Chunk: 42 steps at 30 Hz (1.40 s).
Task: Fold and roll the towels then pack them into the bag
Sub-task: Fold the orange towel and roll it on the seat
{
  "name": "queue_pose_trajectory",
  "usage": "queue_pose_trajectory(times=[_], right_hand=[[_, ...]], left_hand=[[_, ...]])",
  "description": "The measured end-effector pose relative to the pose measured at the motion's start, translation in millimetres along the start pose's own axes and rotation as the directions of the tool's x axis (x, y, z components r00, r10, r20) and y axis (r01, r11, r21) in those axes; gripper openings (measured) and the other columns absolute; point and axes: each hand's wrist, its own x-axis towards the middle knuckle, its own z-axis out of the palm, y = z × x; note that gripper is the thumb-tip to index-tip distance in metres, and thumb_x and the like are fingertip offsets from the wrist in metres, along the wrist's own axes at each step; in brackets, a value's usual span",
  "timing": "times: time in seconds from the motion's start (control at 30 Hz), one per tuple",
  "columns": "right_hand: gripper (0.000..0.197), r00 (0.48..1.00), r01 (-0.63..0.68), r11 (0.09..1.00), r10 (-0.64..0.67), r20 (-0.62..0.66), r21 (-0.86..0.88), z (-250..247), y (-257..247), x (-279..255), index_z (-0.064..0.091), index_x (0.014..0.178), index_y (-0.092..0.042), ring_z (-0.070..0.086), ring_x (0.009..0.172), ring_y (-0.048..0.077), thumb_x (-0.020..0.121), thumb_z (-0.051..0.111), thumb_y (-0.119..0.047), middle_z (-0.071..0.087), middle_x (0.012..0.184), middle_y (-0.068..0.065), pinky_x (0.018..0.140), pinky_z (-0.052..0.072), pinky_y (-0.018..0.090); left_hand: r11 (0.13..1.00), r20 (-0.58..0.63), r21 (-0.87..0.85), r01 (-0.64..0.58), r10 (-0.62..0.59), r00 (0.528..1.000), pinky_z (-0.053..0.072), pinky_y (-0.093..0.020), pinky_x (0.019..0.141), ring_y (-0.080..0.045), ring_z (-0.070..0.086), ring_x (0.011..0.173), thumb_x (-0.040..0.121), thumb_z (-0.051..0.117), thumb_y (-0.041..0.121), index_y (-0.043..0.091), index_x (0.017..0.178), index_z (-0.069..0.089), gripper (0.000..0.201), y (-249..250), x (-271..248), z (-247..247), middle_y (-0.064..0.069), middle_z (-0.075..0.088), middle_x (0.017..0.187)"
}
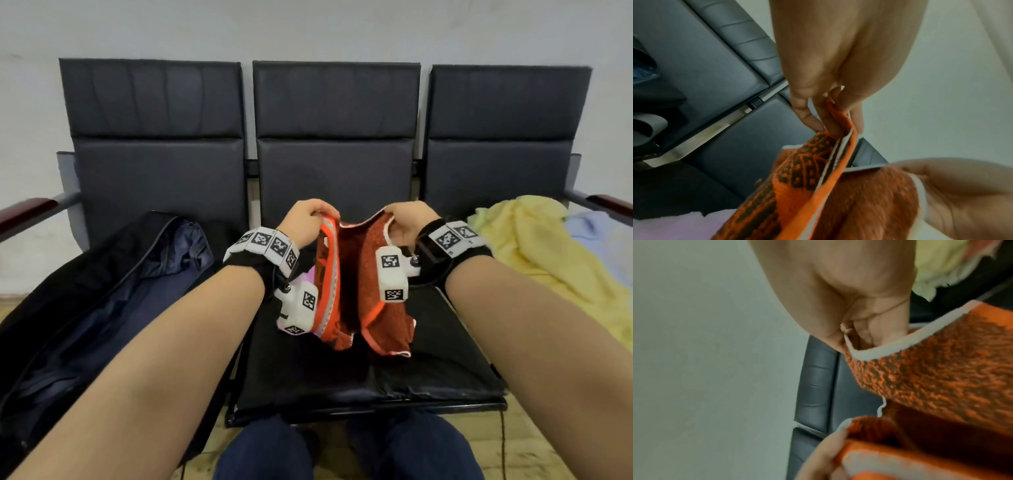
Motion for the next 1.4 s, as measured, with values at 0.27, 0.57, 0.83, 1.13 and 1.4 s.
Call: queue_pose_trajectory(times=[0.27, 0.57, 0.83, 1.13, 1.4], right_hand=[[0.042, 0.968, -0.109, 0.825, -0.038, 0.248, 0.554, 20.2, -5.7, -23.9, 0.045, 0.122, 0.016, 0.063, 0.098, 0.036, 0.105, 0.032, -0.020, 0.057, 0.122, 0.031, 0.073, 0.054, 0.039], [0.029, 0.929, -0.039, 0.729, -0.226, 0.294, 0.684, 20.7, -7.6, -36.3, 0.057, 0.106, 0.001, 0.064, 0.097, 0.024, 0.103, 0.041, -0.023, 0.064, 0.108, 0.016, 0.096, 0.048, 0.037], [0.022, 0.987, 0.132, 0.817, -0.159, -0.001, 0.562, -2.4, 2.7, -25.9, 0.056, 0.104, -0.005, 0.067, 0.086, 0.021, 0.102, 0.043, -0.022, 0.064, 0.102, 0.010, 0.075, 0.058, 0.029], [0.033, 0.863, 0.486, 0.874, -0.474, 0.175, -0.030, 6.0, 14.3, -35.5, 0.065, 0.104, -0.011, 0.061, 0.089, 0.005, 0.079, 0.060, 0.010, 0.066, 0.097, 0.000, 0.074, 0.048, 0.010], [0.007, 0.798, 0.578, 0.815, -0.555, 0.235, -0.037, 8.9, 14.4, -39.2, 0.066, 0.086, -0.011, 0.056, 0.076, 0.022, 0.084, 0.072, -0.010, 0.058, 0.081, 0.015, 0.074, 0.048, 0.035]], left_hand=[[0.964, 0.088, 0.226, -0.138, 0.121, 0.989, 0.045, -0.023, 0.091, -0.008, 0.057, 0.103, 0.076, 0.072, 0.049, 0.018, 0.098, 0.070, 0.039, 3.9, -3.6, 15.4, 0.001, 0.059, 0.110], [0.851, 0.002, 0.508, -0.129, 0.149, 0.989, 0.044, -0.038, 0.089, -0.022, 0.055, 0.092, 0.082, 0.067, 0.032, 0.015, 0.088, 0.059, 0.020, 6.1, -8.5, 17.6, -0.001, 0.045, 0.097], [0.982, -0.176, 0.157, -0.107, 0.134, 0.975, 0.045, -0.030, 0.078, -0.014, 0.055, 0.079, 0.091, 0.059, 0.019, 0.016, 0.086, 0.062, 0.006, 7.7, -4.1, 4.0, 0.001, 0.059, 0.085], [0.989, 0.014, -0.131, -0.073, 0.075, 0.997, 0.047, -0.026, 0.054, -0.014, 0.059, 0.061, 0.089, 0.067, 0.019, 0.015, 0.078, 0.067, 0.012, 20.3, -8.3, 5.4, -0.004, 0.063, 0.071], [0.980, 0.089, -0.200, -0.012, 0.030, 0.996, 0.049, -0.024, 0.052, -0.014, 0.061, 0.058, 0.081, 0.074, 0.019, 0.012, 0.076, 0.066, 0.012, 24.4, -15.3, 0.1, -0.006, 0.065, 0.069]])
